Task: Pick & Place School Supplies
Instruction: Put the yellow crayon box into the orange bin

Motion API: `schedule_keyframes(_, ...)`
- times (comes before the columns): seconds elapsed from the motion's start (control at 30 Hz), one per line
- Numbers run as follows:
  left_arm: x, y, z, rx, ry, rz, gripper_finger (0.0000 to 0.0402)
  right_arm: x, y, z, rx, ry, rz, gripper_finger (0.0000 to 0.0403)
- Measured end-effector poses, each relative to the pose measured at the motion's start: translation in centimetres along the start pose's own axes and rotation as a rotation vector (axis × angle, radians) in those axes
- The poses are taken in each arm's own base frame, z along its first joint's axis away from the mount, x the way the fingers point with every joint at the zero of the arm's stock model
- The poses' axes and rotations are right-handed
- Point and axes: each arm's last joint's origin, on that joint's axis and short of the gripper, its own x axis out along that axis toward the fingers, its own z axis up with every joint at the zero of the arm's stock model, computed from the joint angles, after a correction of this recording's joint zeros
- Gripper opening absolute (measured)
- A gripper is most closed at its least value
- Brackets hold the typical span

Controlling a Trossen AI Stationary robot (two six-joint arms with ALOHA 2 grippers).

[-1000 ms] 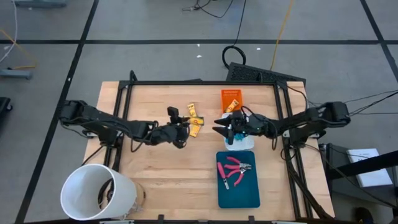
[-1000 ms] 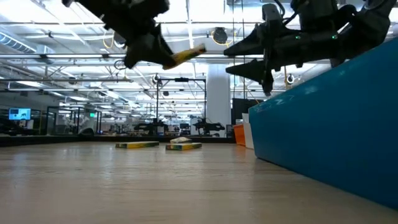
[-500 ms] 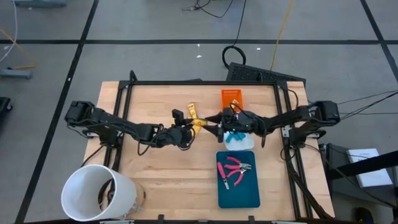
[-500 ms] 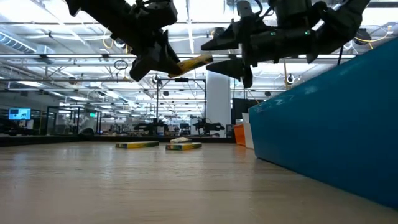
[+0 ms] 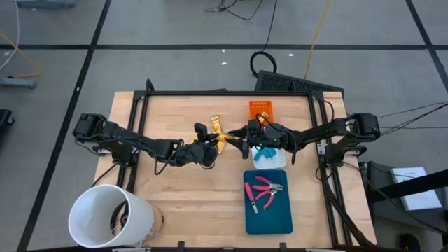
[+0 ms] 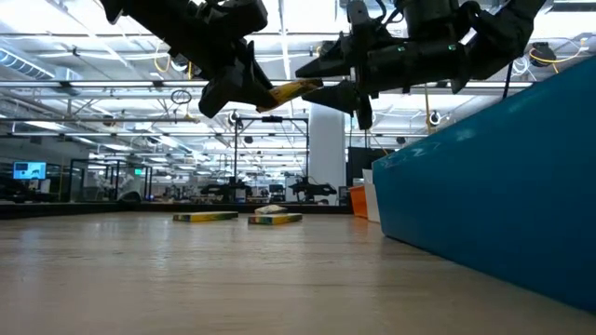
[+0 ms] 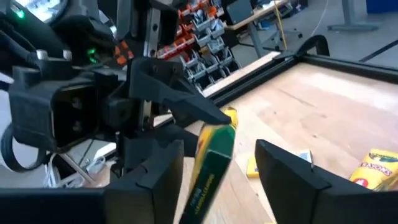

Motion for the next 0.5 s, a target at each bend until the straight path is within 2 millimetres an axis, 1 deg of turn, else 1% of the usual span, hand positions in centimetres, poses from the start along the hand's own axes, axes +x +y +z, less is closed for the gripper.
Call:
schedule_keyframes(0.13,-0.01,0.04,0.08,-0.008,-0.008,0.002,0.0108,0.0,0.02,-0.11,-0.009,0.017,0.015,0.0154)
schedule_keyframes(0.43,-0.14,-0.11,0.21,-0.028,-0.023,-0.016,0.0108,-0.02,-0.01,-0.21,-0.043,0.028,0.02,0.0049)
schedule_keyframes(0.5,-0.38,-0.29,0.34,-0.014,-0.028,-0.018,0.0109,-0.03,0.02,-0.25,-0.053,0.035,0.035,0.0032)
